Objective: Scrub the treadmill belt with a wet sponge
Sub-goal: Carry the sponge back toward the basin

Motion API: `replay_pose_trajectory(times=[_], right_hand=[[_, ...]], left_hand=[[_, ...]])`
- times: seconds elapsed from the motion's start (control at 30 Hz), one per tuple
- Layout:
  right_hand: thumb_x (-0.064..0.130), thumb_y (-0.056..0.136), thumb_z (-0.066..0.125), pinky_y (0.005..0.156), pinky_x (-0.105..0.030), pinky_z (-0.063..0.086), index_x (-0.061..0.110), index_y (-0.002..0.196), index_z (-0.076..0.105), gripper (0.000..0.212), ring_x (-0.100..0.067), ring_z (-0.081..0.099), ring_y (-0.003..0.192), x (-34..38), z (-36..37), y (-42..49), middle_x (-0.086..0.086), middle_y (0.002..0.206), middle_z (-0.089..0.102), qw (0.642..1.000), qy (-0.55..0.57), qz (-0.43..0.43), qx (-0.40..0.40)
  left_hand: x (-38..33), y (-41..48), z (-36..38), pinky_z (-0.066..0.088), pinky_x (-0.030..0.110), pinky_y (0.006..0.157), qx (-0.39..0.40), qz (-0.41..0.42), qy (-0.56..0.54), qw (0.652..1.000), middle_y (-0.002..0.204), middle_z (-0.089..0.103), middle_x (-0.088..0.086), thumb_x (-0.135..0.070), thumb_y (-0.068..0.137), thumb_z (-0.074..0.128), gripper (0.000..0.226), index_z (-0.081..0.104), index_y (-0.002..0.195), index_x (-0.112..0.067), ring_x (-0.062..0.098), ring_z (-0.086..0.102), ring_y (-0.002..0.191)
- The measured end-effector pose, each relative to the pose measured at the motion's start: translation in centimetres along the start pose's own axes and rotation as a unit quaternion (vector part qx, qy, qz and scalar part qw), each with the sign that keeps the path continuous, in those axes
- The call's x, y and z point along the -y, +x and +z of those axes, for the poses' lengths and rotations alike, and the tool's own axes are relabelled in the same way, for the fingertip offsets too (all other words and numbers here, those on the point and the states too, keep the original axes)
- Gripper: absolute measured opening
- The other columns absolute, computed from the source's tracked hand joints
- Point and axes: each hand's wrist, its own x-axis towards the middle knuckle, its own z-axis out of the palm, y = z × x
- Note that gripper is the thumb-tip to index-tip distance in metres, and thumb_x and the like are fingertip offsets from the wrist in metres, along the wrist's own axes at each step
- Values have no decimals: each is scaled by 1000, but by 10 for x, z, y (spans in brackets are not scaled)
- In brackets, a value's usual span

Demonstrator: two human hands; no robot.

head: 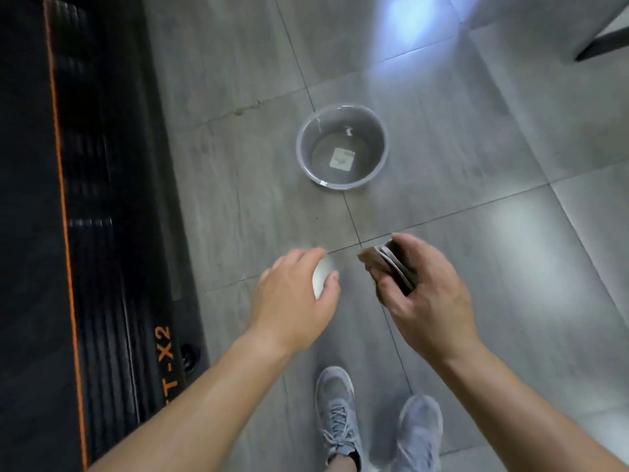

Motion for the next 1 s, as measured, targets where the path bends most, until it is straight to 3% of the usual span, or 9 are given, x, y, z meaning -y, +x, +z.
replay_pose_trajectory(times=[0.13, 0.23, 0.33, 0.43, 0.63, 0.73, 0.8, 0.9, 1.0], right_hand=[[25, 81, 74, 84, -41, 53, 19, 125, 62, 46, -26, 63, 96, -19, 10, 75, -3, 104, 67, 999, 23, -2, 31], [30, 79, 68, 82, -36, 52, 22, 123, 61, 46, -24, 63, 95, -27, 16, 125, -1, 102, 66, 998, 40, -14, 49], [24, 82, 74, 81, -34, 51, 23, 123, 60, 44, -23, 62, 94, -44, 30, 181, 0, 100, 66, 995, 34, -33, 86], [29, 84, 70, 82, -32, 49, 19, 126, 60, 44, -23, 62, 95, -58, 40, 228, -1, 103, 66, 992, 32, -47, 116], [27, 85, 75, 91, -23, 44, 23, 138, 51, 58, -15, 59, 112, -84, 59, 307, 7, 122, 61, 976, 33, -29, 215], [28, 86, 74, 93, -22, 50, 32, 146, 42, 68, -4, 63, 109, -98, 63, 331, 18, 125, 60, 956, 93, 14, 277], [15, 89, 70, 88, -20, 52, 32, 148, 39, 69, -3, 67, 99, -108, 70, 346, 21, 117, 64, 945, 143, 70, 287], [-1, 93, 64, 81, -26, 55, 22, 139, 48, 54, -7, 71, 86, -120, 88, 366, 8, 102, 72, 920, 235, 175, 260], [8, 89, 75, 75, -23, 53, 17, 121, 60, 37, -8, 71, 80, -127, 103, 378, 0, 91, 74, 912, 261, 242, 206]], left_hand=[[-15, 58, 6, 48, 45, 98, 4, -37, -28, 999, 122, 66, -3, -49, 90, 48, 49, 64, 128, -21, 23, 60, 114], [-26, 98, 8, 50, 44, 97, -2, -69, -65, 995, 120, 65, -5, -50, 91, 49, 49, 63, 129, -23, 19, 60, 114], [-38, 148, 15, 52, 41, 93, -7, -108, -123, 986, 120, 64, -9, -52, 90, 50, 49, 63, 128, -26, 11, 60, 112], [-55, 193, 23, 51, 36, 94, 19, -156, -239, 958, 112, 67, -14, -55, 88, 50, 43, 65, 121, -33, 1, 62, 102], [-68, 289, 57, 53, 41, 101, 12, -224, -440, 870, 104, 75, -14, -54, 81, 65, 38, 65, 113, -33, 5, 70, 103], [-59, 324, 69, 55, 42, 100, 13, -237, -461, 855, 104, 76, -14, -49, 80, 75, 38, 65, 114, -34, 6, 71, 104], [-48, 346, 75, 56, 41, 98, 26, -241, -452, 859, 104, 76, -15, -46, 79, 79, 40, 66, 115, -34, 5, 71, 102], [-30, 372, 88, 58, 45, 95, 40, -251, -415, 874, 99, 77, -12, -42, 73, 78, 39, 68, 109, -32, 9, 73, 97], [-16, 387, 100, 58, 49, 95, 74, -251, -422, 868, 101, 78, -6, -28, 77, 71, 34, 69, 111, -27, 15, 74, 99]])
